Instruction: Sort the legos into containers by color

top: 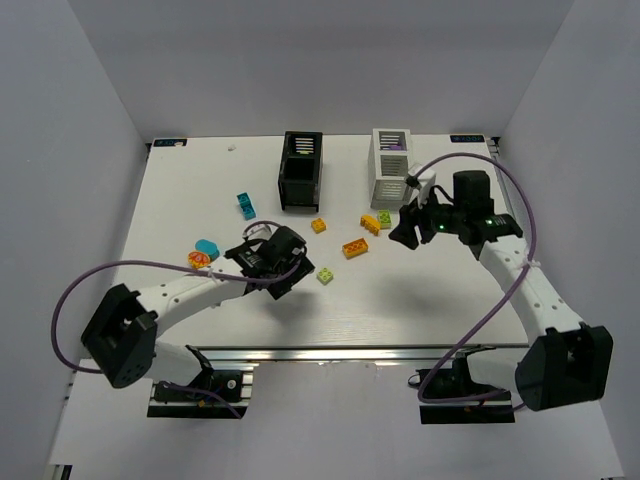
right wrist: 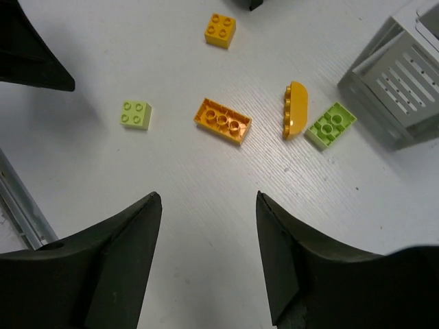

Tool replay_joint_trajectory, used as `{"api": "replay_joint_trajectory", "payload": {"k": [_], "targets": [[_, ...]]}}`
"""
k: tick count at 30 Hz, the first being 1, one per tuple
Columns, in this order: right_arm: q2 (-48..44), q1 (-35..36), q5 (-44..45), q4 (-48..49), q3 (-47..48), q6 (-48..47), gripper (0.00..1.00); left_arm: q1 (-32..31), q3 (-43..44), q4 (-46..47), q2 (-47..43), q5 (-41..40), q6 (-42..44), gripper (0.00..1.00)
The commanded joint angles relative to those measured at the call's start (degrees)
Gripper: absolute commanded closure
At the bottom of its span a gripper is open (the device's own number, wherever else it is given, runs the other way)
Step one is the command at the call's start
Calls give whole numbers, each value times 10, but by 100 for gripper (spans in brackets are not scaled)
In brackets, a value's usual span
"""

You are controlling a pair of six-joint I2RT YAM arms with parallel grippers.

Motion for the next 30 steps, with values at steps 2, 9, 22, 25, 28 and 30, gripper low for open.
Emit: {"api": "replay_joint_trajectory", "payload": {"k": [2, 9, 22, 25, 28, 30], "targets": [[-54, -28, 4, -8, -29, 12, 37, -13, 65, -31, 59, -23, -32, 21], [-80, -46, 14, -12, -58, 16, 32, -15, 153, -46, 170, -17, -18, 21], [-83, -60, 17, -9, -73, 20, 30, -15, 264, -87, 315, 1, 0, 23], [-84, -61, 17, -6, -79, 23, 30, -15, 285, -103, 335, 1, 6, 26], [-85, -63, 17, -1, -86, 24, 30, -16, 288, -105, 339, 0, 6, 32], [-86, -63, 16, 2, -89, 24, 31, -17, 290, -112, 339, -3, 7, 42]]}}
